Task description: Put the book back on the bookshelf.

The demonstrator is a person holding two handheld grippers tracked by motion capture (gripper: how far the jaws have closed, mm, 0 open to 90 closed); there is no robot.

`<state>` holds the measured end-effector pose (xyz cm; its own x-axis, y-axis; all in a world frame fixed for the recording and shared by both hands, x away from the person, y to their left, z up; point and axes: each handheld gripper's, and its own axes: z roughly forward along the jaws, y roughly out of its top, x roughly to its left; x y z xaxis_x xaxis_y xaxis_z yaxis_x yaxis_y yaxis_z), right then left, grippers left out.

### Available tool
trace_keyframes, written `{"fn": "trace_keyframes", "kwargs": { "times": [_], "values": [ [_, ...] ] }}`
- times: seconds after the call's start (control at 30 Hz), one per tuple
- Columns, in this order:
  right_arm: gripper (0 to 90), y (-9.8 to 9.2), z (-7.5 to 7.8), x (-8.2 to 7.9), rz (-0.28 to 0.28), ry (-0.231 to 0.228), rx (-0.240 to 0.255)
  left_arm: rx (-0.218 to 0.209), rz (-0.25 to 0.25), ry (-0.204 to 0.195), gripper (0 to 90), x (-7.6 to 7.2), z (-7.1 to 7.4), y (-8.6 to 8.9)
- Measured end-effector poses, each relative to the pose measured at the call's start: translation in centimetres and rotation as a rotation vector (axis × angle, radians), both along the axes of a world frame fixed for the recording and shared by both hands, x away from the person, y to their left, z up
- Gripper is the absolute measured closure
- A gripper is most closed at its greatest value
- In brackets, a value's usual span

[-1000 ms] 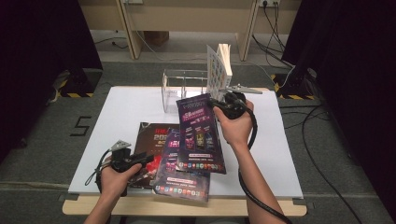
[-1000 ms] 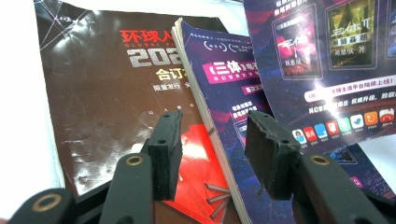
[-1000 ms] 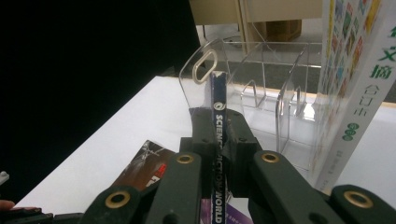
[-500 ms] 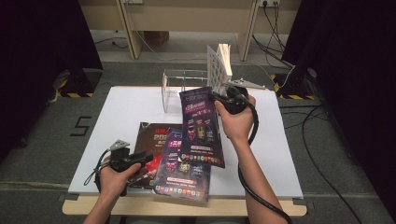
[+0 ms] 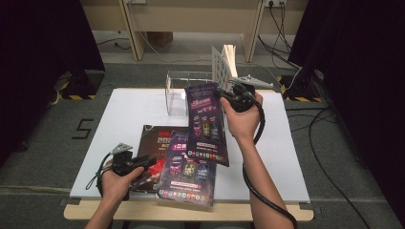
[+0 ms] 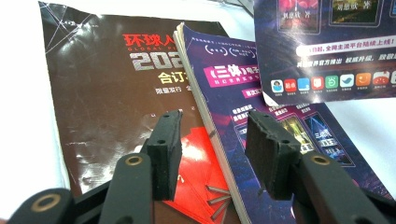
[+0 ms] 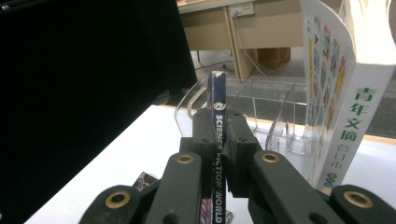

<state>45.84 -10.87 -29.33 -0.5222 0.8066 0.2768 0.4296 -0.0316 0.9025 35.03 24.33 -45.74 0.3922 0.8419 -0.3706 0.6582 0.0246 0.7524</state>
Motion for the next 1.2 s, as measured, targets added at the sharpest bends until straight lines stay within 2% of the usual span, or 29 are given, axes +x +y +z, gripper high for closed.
{"fn": "trace_keyframes", "kwargs": {
  "times": [0.33,0.57,1.2],
  "values": [
    [84.7,0.1,0.4,0.3,-0.012,-0.011,0.007,0.003,-0.006,0.000,54.8,0.0,0.0,0.0],
    [84.7,0.1,0.9,0.6,-0.024,-0.039,0.005,0.001,-0.003,-0.001,54.6,0.1,0.0,0.1],
    [84.8,0.3,1.8,1.1,-0.042,-0.062,0.024,0.001,0.001,-0.005,53.8,0.0,0.1,0.1]
  ]
}}
